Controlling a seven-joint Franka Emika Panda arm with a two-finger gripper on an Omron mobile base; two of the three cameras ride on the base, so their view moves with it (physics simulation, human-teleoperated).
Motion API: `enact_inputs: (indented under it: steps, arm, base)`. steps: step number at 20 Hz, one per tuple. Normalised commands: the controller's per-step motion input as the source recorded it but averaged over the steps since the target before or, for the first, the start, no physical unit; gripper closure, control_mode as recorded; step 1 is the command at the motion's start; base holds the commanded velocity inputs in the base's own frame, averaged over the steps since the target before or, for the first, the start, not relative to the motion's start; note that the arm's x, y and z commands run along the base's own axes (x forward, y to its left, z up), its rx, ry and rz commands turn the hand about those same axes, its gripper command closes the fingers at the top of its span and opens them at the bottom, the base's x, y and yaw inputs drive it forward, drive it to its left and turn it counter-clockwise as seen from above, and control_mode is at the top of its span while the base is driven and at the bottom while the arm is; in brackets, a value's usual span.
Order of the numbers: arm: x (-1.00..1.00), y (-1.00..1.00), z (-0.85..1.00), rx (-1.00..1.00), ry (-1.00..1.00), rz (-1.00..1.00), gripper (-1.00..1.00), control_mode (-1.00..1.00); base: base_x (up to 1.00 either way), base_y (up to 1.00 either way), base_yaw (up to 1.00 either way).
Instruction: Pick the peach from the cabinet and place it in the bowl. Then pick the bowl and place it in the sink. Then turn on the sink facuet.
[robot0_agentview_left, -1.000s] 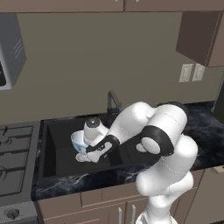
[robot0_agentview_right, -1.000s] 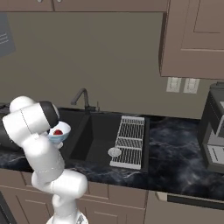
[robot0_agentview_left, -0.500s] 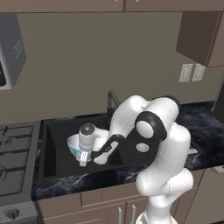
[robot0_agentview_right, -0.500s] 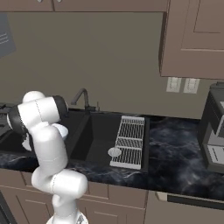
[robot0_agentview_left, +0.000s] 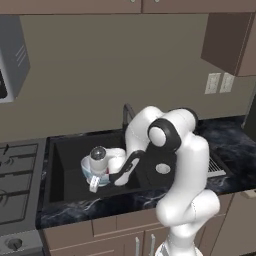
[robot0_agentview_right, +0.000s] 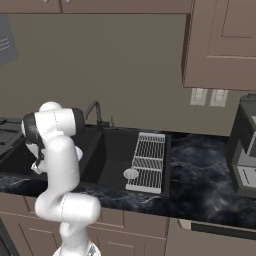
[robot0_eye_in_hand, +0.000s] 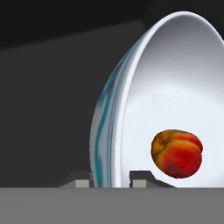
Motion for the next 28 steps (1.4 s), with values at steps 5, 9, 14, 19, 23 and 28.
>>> enact_inputs:
  steps: [5, 9, 14, 19, 23, 28]
  arm:
    - [0.27, 0.00, -0.18, 0.00, 0.00, -0.09, 1.00, -1.00]
    - [0.20, 0.06, -0.14, 0.00, 0.00, -0.07, 1.00, -1.00]
    - [0.20, 0.16, -0.06, 0.00, 0.00, -0.04, 1.00, -1.00]
    - [0.26, 0.23, 0.00, 0.00, 0.01, -0.03, 1.00, -1.00]
    - [0.21, 0.09, 0.00, 0.00, 0.00, -0.02, -1.00, -1.00]
    - [0.10, 0.00, 0.13, 0.00, 0.00, -0.04, -1.00, -1.00]
  base:
    - [0.00, 0.00, 0.00]
    - [0.00, 0.00, 0.00]
    - [0.00, 0.00, 0.00]
    - [0.00, 0.00, 0.00]
    - [0.00, 0.00, 0.00]
    - [0.00, 0.00, 0.00]
